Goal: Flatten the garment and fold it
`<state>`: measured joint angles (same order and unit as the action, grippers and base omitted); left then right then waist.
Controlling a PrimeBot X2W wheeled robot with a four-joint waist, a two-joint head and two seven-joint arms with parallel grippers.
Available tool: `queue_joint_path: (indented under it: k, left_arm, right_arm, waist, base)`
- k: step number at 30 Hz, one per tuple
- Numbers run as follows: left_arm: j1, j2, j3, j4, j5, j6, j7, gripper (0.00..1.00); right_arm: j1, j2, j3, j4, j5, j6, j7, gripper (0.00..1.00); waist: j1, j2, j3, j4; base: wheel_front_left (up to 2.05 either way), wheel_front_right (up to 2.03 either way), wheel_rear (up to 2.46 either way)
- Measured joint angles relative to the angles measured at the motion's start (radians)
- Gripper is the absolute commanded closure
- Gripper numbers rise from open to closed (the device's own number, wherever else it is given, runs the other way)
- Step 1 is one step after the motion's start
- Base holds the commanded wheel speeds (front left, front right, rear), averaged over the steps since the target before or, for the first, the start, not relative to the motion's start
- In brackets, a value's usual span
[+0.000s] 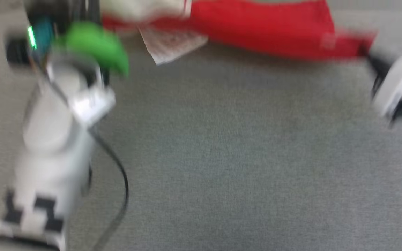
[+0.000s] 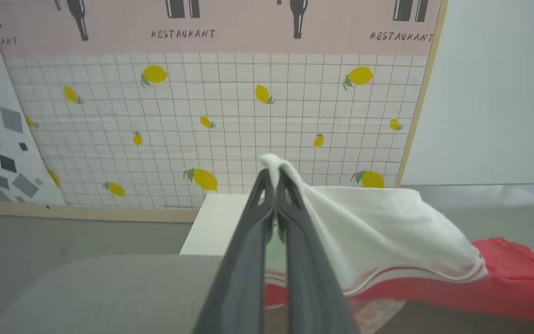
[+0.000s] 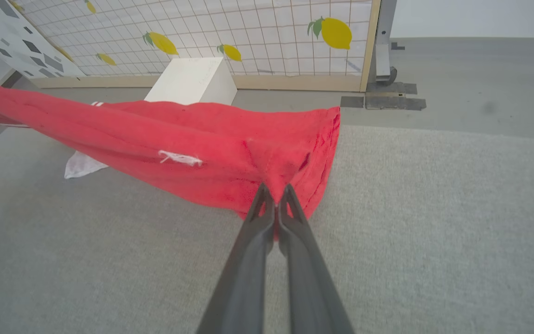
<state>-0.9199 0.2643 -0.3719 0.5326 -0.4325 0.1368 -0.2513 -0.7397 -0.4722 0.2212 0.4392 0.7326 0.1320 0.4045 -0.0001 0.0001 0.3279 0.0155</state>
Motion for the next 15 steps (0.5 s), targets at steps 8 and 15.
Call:
queue_joint_path:
  k: [8, 15]
  left_arm:
    - [0.578, 0.008, 0.047, -0.211, -0.126, 0.098, 0.053, 1.0]
    - [0.937, 0.044, 0.056, -0.377, -0.208, 0.181, 0.197, 1.0]
  right_arm:
    - [0.385, 0.02, -0.001, -0.054, 0.055, 0.0, -0.045, 1.0]
    - [0.638, 0.019, -0.038, -0.113, 0.017, 0.0, -0.015, 1.0]
  waist:
    - [0.0, 0.0, -0.16, 0.008]
    - [-0.0001, 0.0, -0.268, 0.008]
  base:
    - [0.0, 0.0, 0.0]
    - [0.0, 0.0, 0.0]
